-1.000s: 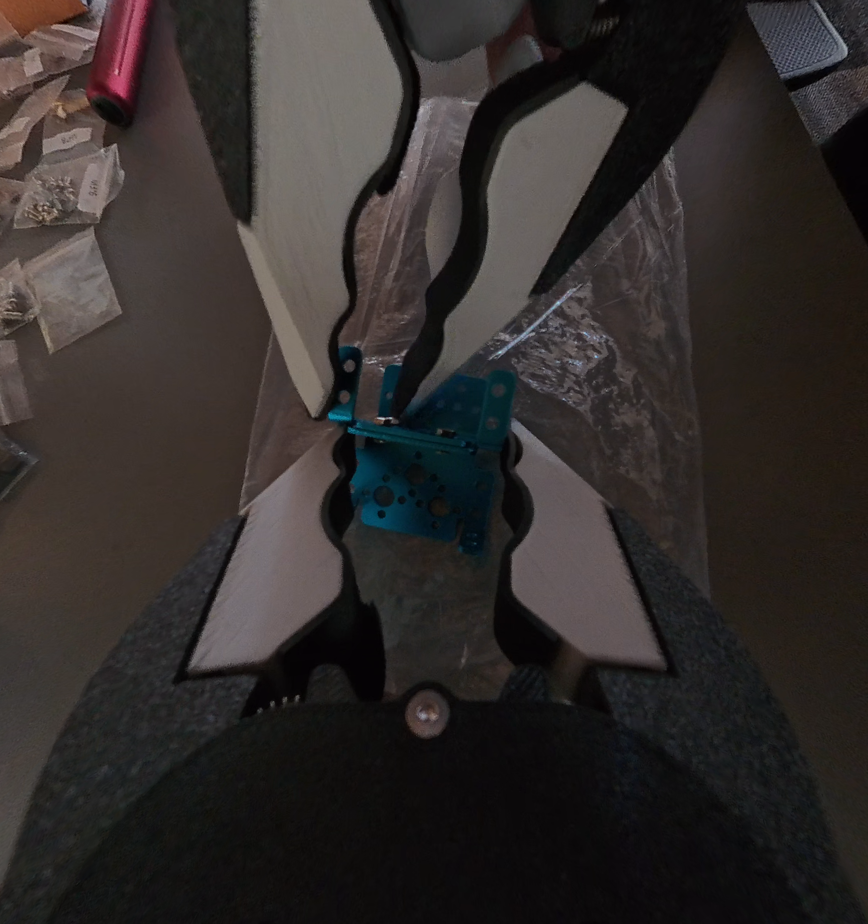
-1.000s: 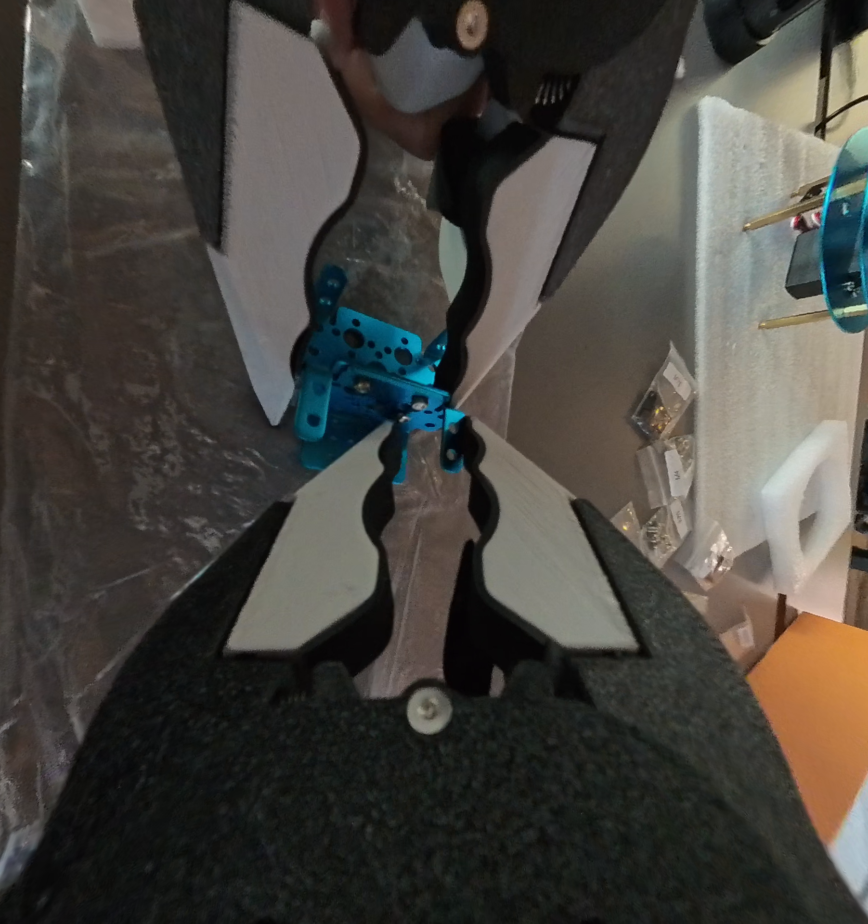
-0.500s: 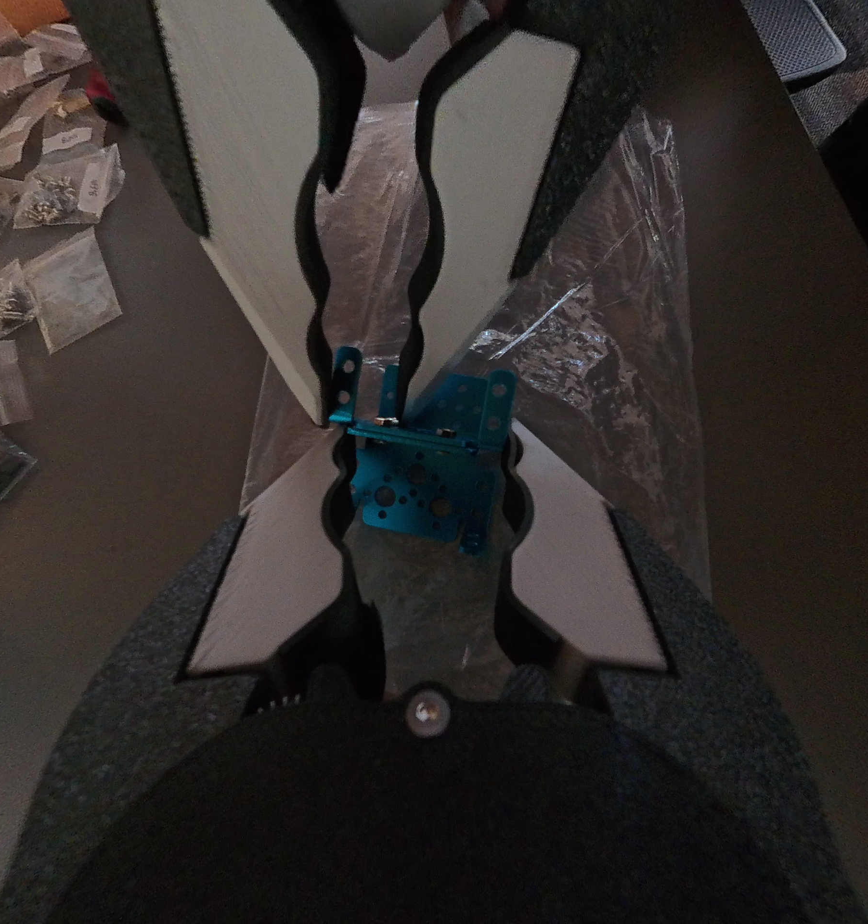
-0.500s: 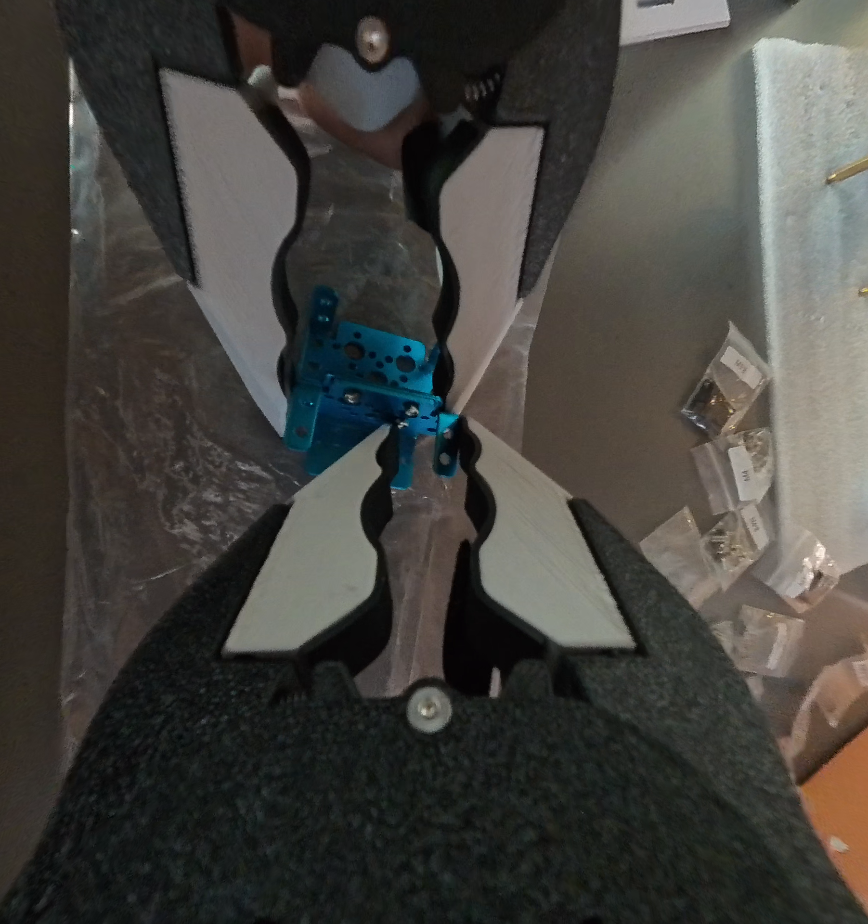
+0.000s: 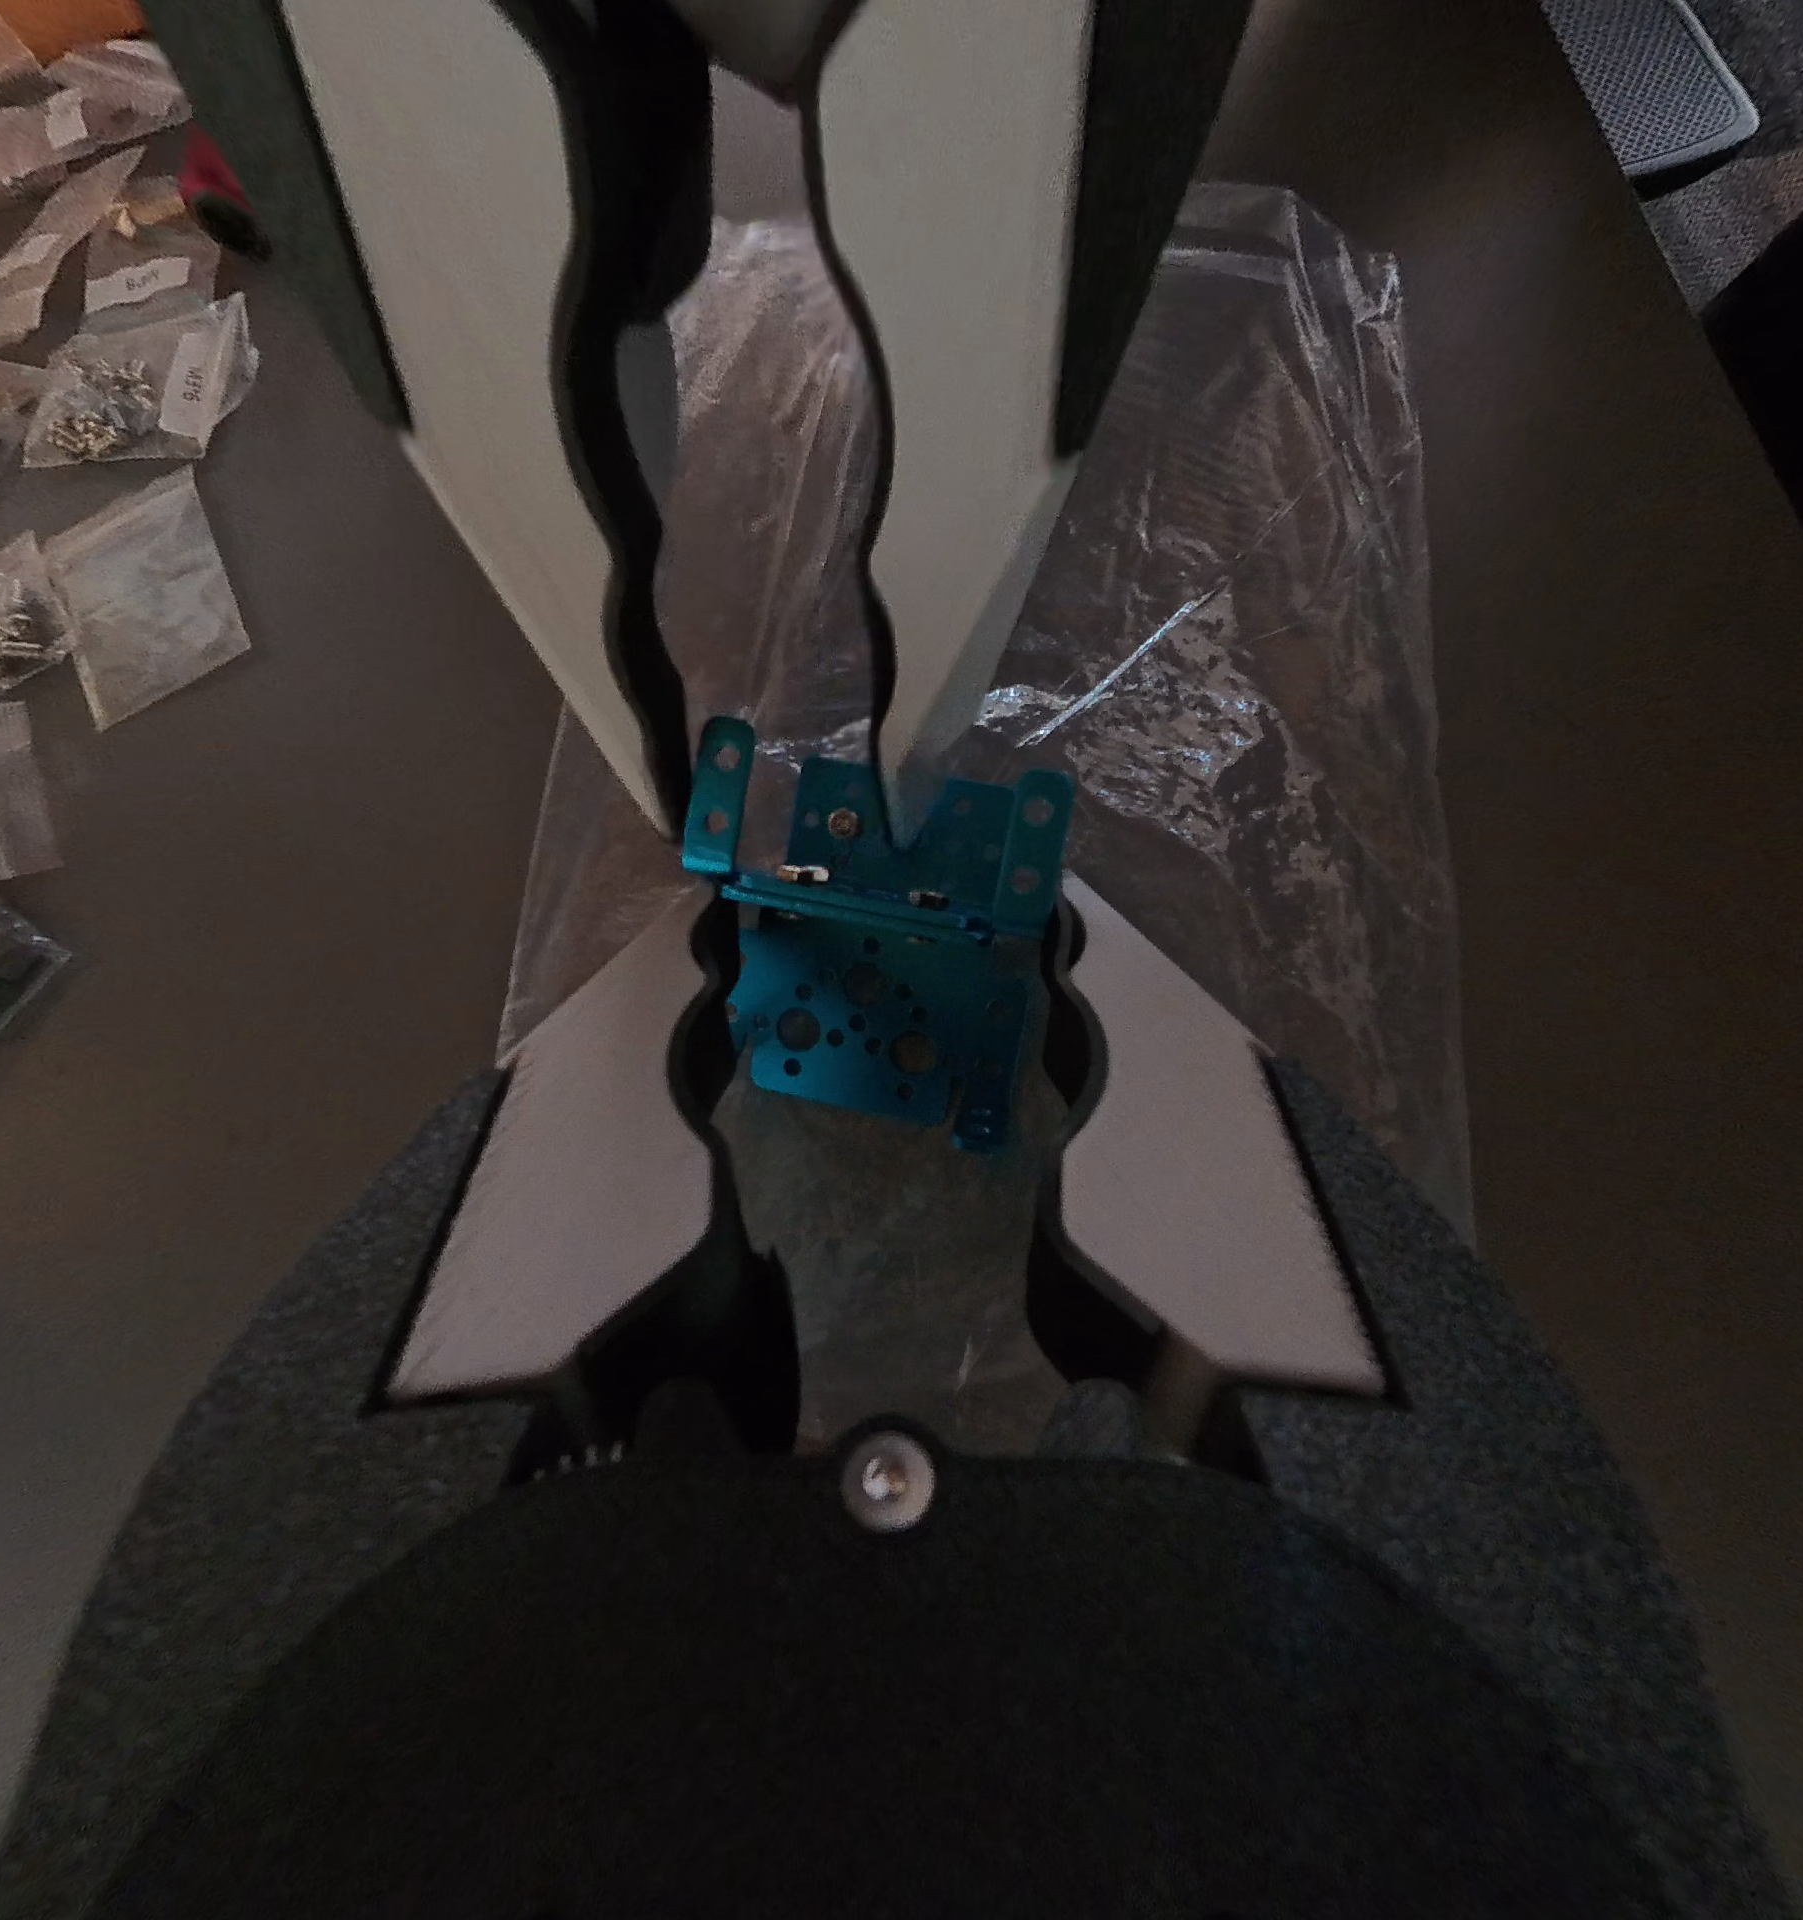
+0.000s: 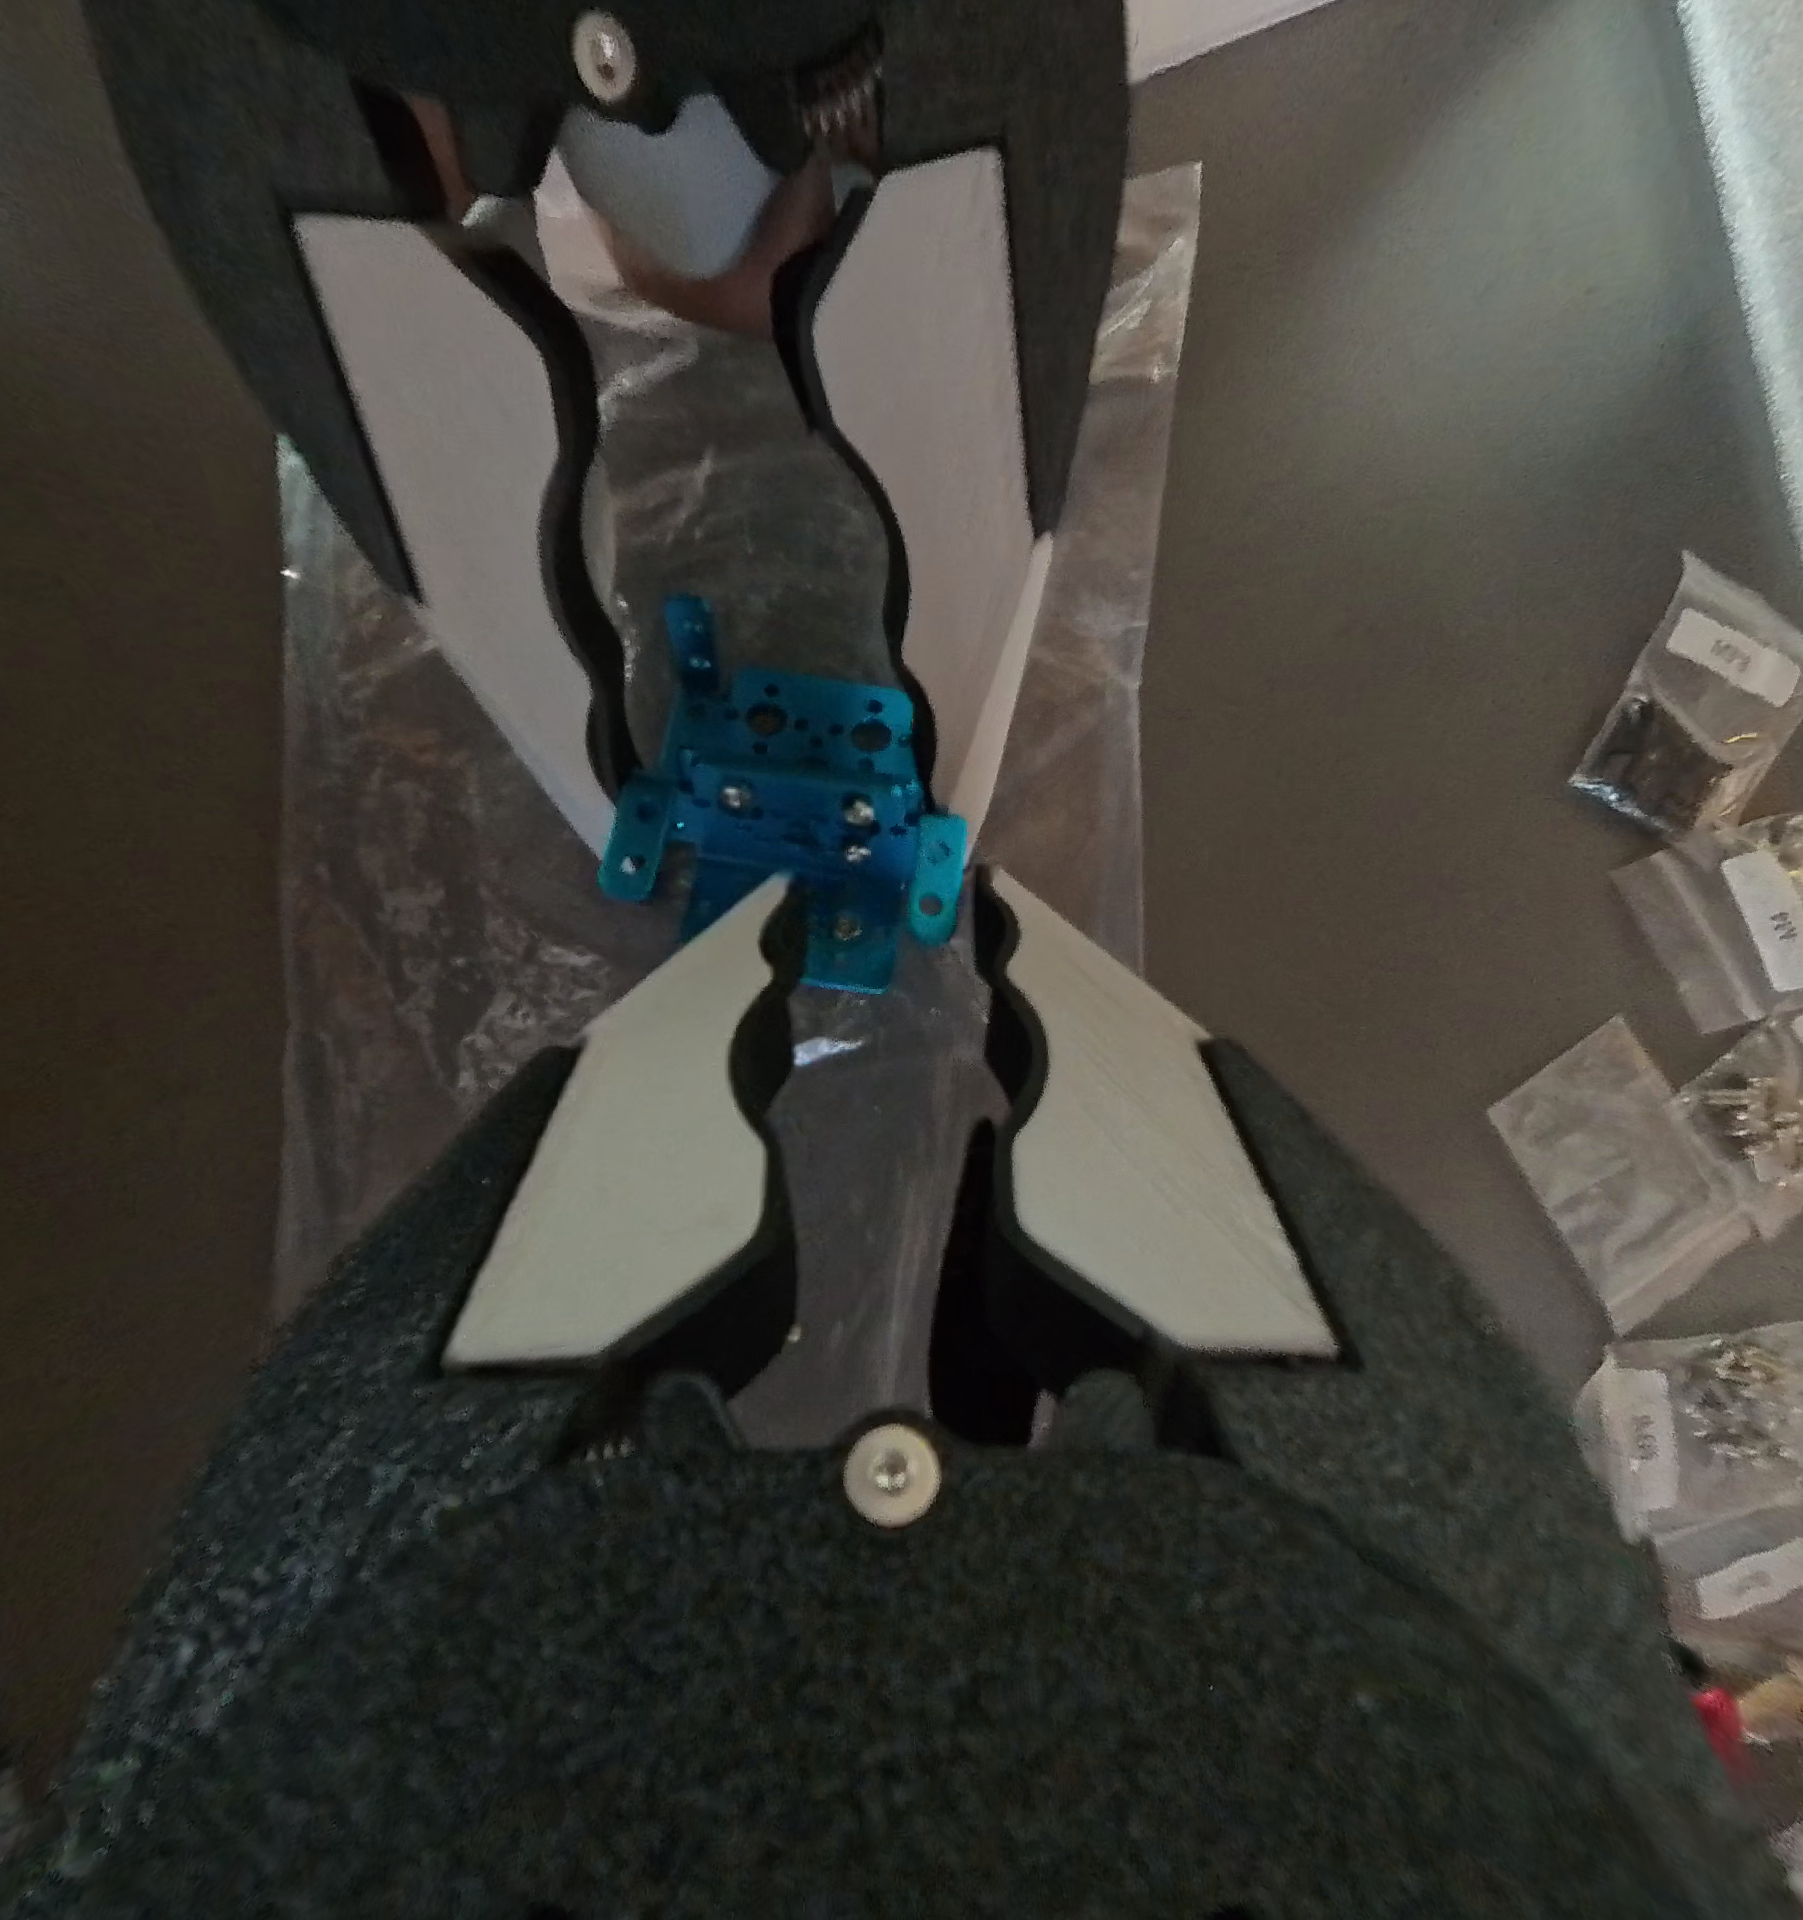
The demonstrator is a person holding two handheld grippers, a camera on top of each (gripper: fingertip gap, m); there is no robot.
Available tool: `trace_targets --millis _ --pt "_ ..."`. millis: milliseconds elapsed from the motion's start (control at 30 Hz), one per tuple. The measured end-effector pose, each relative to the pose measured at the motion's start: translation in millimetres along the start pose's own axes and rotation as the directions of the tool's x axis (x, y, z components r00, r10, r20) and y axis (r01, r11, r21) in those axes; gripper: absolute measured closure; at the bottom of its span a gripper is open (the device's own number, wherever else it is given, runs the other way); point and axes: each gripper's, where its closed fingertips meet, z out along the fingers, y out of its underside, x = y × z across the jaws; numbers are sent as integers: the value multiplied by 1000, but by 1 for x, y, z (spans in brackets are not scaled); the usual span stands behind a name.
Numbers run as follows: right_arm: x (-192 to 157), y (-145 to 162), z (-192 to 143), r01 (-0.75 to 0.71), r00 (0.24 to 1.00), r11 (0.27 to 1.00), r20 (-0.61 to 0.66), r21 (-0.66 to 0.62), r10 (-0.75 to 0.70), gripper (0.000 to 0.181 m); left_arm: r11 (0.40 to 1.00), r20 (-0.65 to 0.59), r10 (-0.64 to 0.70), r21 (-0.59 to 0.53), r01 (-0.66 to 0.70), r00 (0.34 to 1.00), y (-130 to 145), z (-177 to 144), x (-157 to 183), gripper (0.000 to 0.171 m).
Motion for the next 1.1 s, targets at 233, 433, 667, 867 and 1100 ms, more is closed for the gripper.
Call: trace_targets --millis 233,433,667,867,1100 --pt "-2 -6 -31 -129 991 978 59 162 121 127 999 39 -29 -37 30 999 2 -4 -4 102" --pt "-15 -12 -29 -255 964 948 129 193 233 108 998 10 -42 -55 43 999 0 -31 4 81" --pt "-14 -3 3 -179 983 984 -41 1 179 101 964 101 -259 -27 263 961 12 -56 1 108" --pt "-10 -4 0 -111 984 994 -136 23 113 116 791 38 -611 61 608 791 20 -53 11 125" --pt "-15 -7 -4 -80 981 994 -168 80 93 116 797 170 -602 71 600 780 21 -29 7 152"
